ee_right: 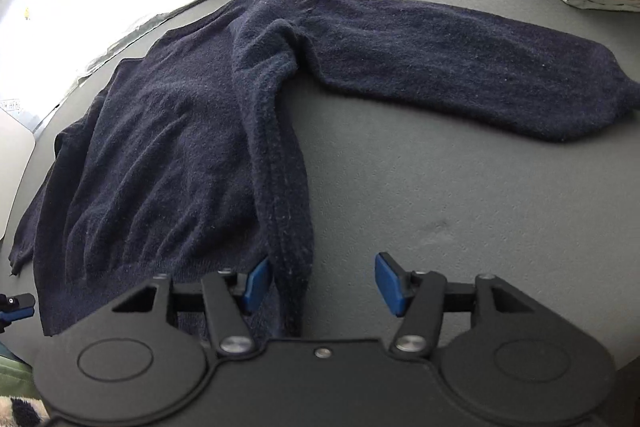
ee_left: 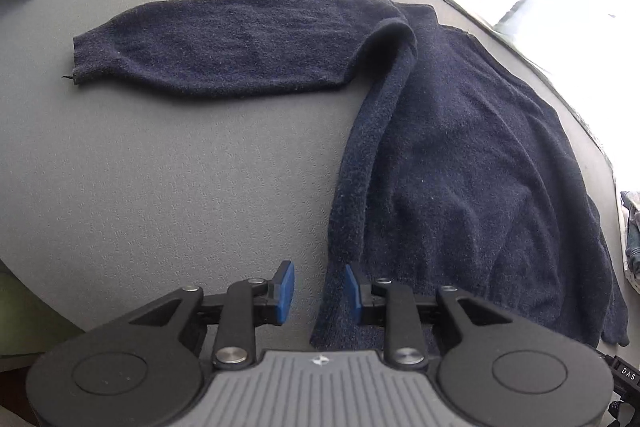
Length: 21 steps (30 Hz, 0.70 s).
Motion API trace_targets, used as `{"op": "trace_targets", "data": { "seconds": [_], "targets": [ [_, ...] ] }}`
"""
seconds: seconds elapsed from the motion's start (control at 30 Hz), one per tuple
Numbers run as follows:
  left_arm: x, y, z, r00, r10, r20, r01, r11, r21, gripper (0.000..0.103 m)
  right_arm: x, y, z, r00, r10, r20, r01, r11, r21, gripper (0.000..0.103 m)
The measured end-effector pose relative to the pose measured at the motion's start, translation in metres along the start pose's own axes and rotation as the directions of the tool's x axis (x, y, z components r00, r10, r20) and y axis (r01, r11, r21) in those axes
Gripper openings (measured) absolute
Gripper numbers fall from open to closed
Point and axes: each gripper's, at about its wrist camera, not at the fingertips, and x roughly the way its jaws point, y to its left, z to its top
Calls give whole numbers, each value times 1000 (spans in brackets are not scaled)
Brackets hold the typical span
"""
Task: Fold clothes
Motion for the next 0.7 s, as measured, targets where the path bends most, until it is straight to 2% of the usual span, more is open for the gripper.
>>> {"op": "trace_targets", "data": {
  "seconds": [0.07,0.27,0.33,0.4,0.53,0.7],
  "targets": [
    [-2,-3,12,999,5,36,-6,1000,21,44,-3,-2,10,999,-30,36,30,999,-23,72],
    [10,-25,50,992,63,106,-79,985,155,50,9,4,53,992,-57,113,60,998,-24,72],
    [15,-34,65,991,50,123,-71,983,172,53,14,8,69,988,-59,139,62,998,-20,72],
    [22,-42,81,990,30,138,-55,981,184,59,19,13,85,985,-48,166,52,999,-15,73],
    [46,-68,115,987,20,159,-59,968,244,60,39,26,119,981,-48,189,59,997,-56,73],
    [89,-112,167,986,-8,166,-45,948,316,61,84,53,177,981,-44,190,68,990,-120,73]
  ]
}}
